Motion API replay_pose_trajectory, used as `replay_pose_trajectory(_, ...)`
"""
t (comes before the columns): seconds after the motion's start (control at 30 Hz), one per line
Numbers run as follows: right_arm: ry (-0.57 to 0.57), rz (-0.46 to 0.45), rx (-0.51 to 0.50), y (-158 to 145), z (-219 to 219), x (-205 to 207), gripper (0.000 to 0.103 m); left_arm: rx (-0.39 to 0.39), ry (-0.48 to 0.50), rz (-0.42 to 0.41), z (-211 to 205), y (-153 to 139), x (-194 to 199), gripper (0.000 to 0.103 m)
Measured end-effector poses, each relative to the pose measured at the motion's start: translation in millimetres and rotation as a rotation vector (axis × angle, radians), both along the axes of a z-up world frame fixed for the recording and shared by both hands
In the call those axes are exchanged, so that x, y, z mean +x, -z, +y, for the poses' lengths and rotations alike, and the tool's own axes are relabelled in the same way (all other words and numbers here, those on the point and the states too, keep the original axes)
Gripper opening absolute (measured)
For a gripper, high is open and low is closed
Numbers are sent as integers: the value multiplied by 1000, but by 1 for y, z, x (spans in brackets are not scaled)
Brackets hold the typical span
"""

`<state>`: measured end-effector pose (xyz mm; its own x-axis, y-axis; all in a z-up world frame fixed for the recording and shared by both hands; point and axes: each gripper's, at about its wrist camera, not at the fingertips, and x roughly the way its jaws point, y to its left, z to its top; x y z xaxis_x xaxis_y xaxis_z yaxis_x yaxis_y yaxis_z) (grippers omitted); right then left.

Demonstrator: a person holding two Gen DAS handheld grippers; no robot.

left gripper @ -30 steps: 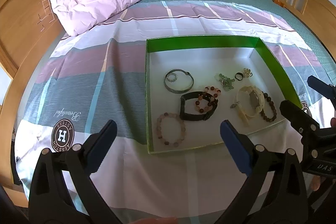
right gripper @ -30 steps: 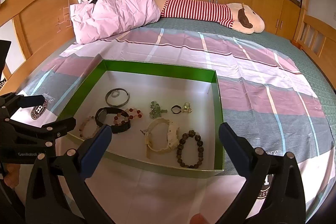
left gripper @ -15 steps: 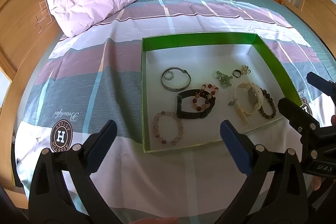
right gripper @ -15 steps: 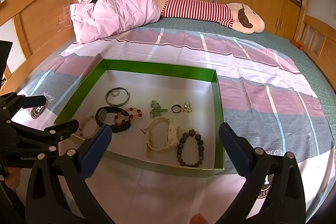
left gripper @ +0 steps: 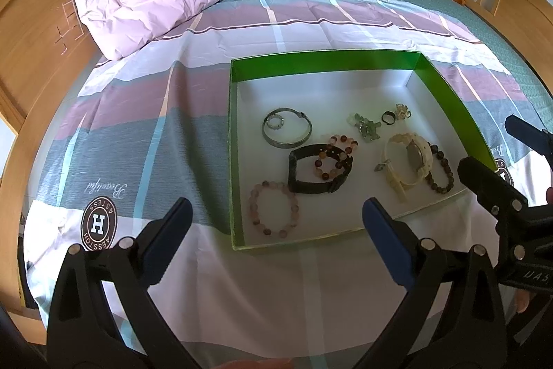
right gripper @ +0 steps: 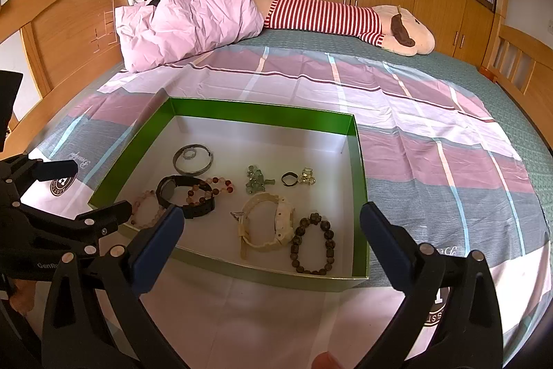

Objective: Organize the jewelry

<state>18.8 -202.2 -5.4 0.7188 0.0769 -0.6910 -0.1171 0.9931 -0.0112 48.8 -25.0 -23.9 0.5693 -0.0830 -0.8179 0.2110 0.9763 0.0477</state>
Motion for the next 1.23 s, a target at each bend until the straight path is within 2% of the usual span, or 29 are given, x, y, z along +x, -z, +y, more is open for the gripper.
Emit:
replay_pose_trajectory(0.93,13,-6,-3,-5,-2,-4,102,18,22,-10,-5,2,-2,100)
replay_pose_trajectory(1.23,15,-3,-5,-2,-3,-2,102,-4,14,0,-2,0,-1,100)
